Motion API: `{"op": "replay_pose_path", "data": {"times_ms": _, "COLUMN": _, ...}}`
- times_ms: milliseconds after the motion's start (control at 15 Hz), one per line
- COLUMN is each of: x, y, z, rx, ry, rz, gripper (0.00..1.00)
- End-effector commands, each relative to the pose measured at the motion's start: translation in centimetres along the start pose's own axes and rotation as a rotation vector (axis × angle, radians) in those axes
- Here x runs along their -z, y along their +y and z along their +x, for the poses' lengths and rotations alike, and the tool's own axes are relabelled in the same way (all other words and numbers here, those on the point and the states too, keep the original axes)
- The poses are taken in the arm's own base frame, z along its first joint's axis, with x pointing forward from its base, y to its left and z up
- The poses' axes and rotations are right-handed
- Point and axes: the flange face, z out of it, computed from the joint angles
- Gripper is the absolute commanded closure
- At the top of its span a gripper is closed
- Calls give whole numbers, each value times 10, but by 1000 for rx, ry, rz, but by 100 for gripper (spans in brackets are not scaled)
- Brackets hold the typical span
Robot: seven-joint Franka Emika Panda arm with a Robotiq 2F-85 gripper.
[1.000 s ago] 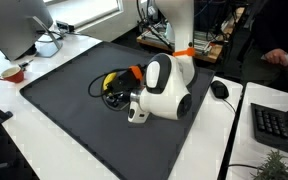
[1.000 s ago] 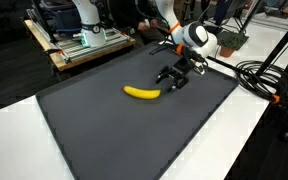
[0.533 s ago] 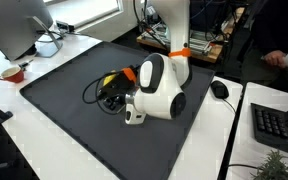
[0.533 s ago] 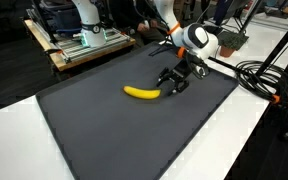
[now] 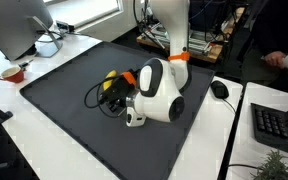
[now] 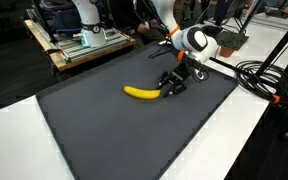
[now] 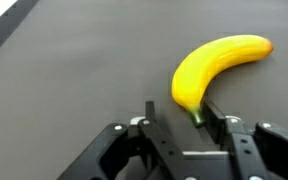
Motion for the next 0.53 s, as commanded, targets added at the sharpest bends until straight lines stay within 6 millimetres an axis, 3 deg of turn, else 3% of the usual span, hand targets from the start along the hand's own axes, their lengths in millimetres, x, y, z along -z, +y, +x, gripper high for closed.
{"op": "replay_pose_path", "data": {"times_ms": 0, "x": -1, "y": 7, "z": 3, "rx": 19, "ry": 28, "rz": 19, "gripper": 80}}
{"op": "replay_pose_path", "data": {"times_ms": 200, "x": -1, "y": 9, "z": 2, "rx": 12, "ry": 37, "rz": 24, "gripper": 99}}
{"op": "replay_pose_path", "data": {"times_ms": 467, "x": 2, "y": 10, "z": 1, "rx": 0, "ry": 32, "rz": 26, "gripper": 97}}
